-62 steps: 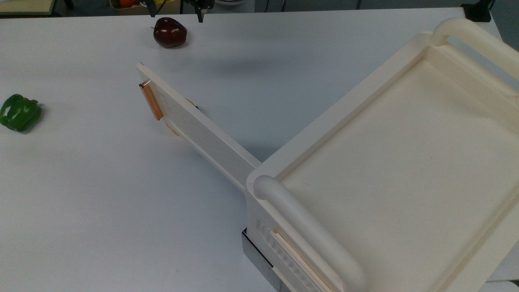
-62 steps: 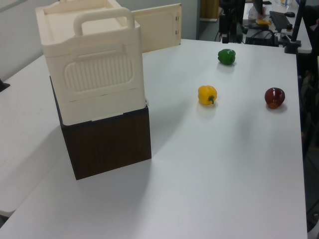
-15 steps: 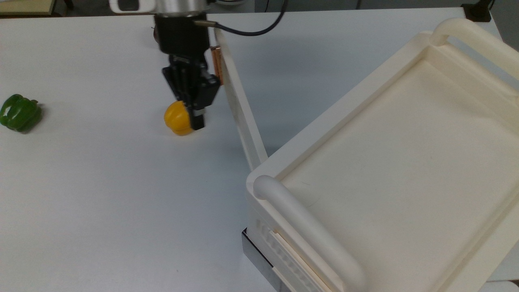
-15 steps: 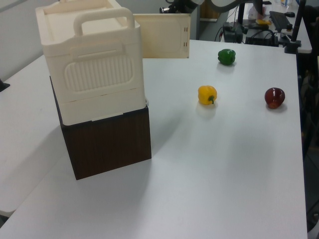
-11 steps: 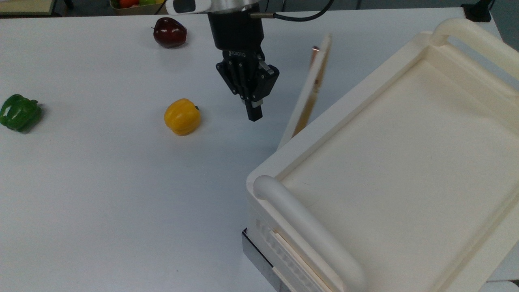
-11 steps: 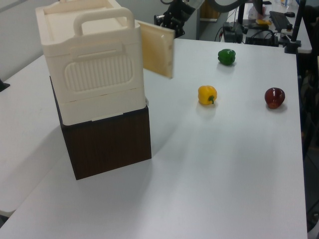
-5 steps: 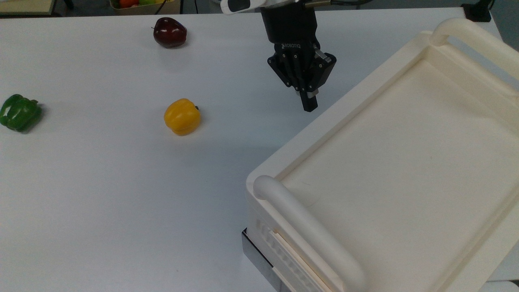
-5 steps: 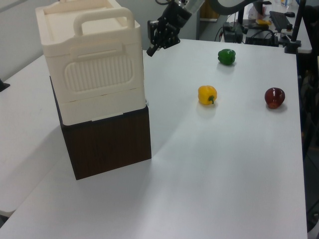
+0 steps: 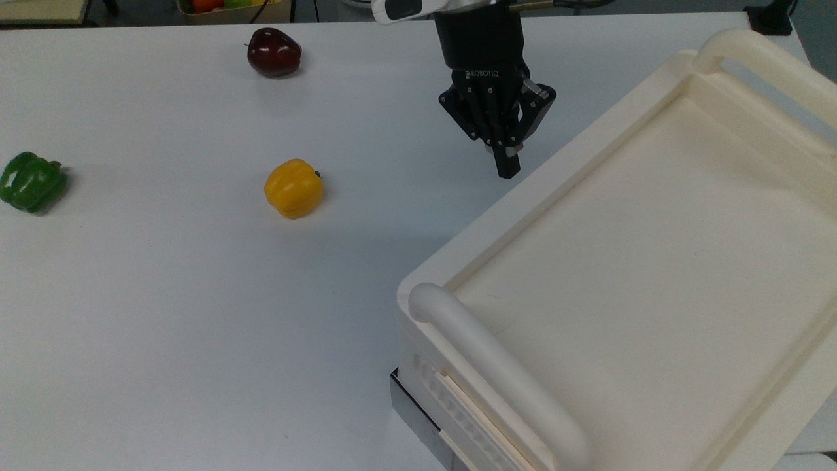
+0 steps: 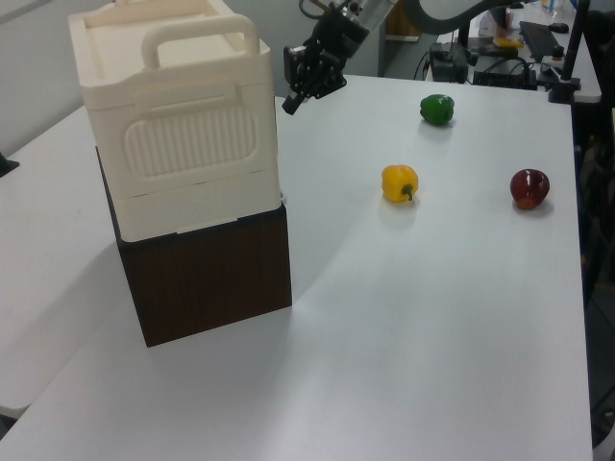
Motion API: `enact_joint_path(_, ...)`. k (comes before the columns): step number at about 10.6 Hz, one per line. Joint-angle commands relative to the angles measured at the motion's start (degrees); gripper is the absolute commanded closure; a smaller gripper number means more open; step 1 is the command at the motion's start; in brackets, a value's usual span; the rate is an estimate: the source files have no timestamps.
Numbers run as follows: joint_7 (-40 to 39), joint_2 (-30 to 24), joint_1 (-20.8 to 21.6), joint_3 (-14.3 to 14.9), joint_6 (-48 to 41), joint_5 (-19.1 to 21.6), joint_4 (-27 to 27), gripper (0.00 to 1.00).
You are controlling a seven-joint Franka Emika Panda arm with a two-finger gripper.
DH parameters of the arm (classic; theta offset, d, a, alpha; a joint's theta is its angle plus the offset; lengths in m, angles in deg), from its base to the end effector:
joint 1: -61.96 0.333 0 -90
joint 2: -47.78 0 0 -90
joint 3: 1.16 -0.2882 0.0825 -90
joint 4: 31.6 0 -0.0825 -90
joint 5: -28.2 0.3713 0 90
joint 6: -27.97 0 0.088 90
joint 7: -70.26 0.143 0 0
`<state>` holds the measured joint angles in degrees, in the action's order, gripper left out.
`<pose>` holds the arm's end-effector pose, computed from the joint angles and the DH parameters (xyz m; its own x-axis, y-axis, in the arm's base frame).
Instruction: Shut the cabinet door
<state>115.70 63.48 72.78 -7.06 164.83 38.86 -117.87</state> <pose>0.6629 0.1972 0.5265 0.7513 -0.6139 0.2423 -0.4194 -0.7276 -0.5429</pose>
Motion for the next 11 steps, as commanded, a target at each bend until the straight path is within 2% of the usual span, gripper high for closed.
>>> enact_joint_path(1,-9.27,-1.29,0.34,0.36,-9.99,-4.58,-0.04,0.95)
enact_joint_path(2,-12.88,-2.07,-0.10,0.45,-14.64,-6.17,-0.04,0.87)
enact_joint_path(5,-23.87,-3.48,-1.67,2.37,-26.60,-6.18,-0.04,0.73)
enact_joint_path(8,-37.48,-4.80,-2.38,8.51,-37.60,-6.27,-0.04,0.67)
enact_joint_path(10,-43.04,-6.55,-3.09,12.56,-42.18,-6.27,-0.04,0.52)
enact_joint_path(11,-43.85,-7.52,-3.52,14.14,-43.51,-6.27,-0.12,0.40)
